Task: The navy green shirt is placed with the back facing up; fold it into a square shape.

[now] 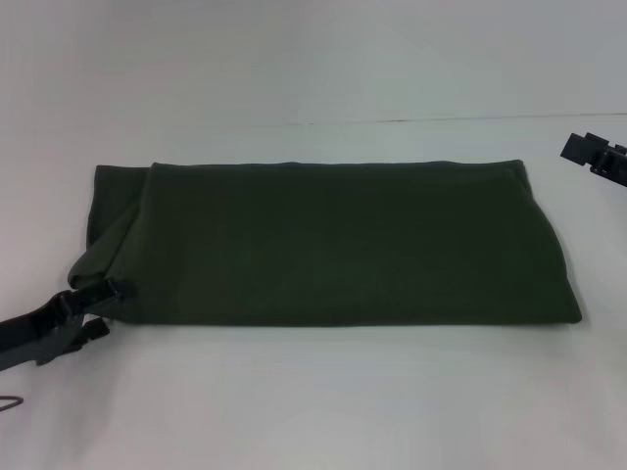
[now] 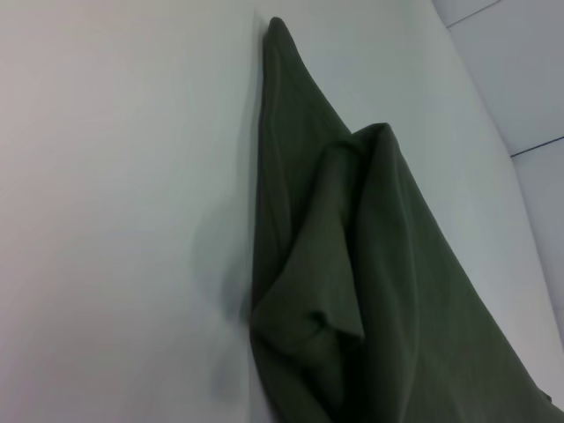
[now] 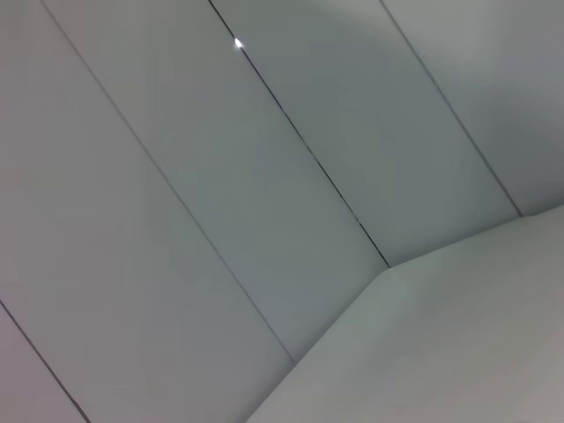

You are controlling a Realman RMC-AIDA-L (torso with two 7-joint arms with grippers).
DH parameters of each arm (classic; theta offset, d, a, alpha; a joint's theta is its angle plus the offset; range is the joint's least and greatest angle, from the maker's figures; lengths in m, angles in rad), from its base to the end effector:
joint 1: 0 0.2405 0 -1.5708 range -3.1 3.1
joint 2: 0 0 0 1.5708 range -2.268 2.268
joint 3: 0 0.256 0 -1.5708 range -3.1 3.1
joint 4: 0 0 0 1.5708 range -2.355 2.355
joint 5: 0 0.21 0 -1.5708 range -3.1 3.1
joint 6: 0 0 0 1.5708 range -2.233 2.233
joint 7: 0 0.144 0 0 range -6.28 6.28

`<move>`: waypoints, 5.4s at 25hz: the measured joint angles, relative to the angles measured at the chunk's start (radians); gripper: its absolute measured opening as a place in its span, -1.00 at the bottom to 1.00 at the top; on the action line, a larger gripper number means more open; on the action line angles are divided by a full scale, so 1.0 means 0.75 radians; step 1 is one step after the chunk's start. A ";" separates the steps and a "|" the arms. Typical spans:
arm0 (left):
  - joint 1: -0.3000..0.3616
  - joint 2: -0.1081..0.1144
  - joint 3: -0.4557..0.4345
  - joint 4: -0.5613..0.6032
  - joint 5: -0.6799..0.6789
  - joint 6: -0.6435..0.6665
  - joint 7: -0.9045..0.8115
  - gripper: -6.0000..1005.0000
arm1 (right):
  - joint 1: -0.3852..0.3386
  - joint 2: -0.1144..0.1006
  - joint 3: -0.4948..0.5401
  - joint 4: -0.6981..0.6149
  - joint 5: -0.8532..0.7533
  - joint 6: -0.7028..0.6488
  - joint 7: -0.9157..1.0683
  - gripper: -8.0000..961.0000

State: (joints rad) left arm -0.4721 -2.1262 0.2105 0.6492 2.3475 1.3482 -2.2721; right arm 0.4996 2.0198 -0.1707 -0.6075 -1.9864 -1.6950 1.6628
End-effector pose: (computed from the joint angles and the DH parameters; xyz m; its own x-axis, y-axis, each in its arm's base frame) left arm -0.3548 0.3071 0.0111 -0.1745 0.7753 0.6070 0.9813 0.0858 0.1724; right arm 0.3014 0.3233 0.0819 0.3372 -0.4331 -0.8359 -0.7949 -0.6068 -0.0062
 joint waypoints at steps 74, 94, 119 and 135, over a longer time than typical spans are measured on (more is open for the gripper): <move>0.112 0.053 -0.088 0.212 -0.002 -0.054 0.136 -0.88 | 0.102 0.058 -0.061 0.158 0.080 0.134 -0.102 0.87; 0.016 0.026 -0.061 0.364 -0.325 0.451 0.132 -0.85 | 0.066 0.056 -0.089 0.159 0.116 0.102 -0.134 0.87; -0.394 -0.066 0.351 -0.880 -0.435 0.011 0.902 -0.68 | -0.044 -0.004 -0.116 0.144 0.146 0.073 -0.127 0.87; -0.202 -0.057 0.429 -0.502 -0.342 0.472 1.093 0.36 | 0.020 -0.063 -0.384 0.139 0.142 0.296 0.206 0.87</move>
State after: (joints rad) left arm -0.6233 -2.1690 0.5322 0.2724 2.0912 1.7021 -1.4522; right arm 0.5147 1.9727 -0.4584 -0.5035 -1.8797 -1.4729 1.8175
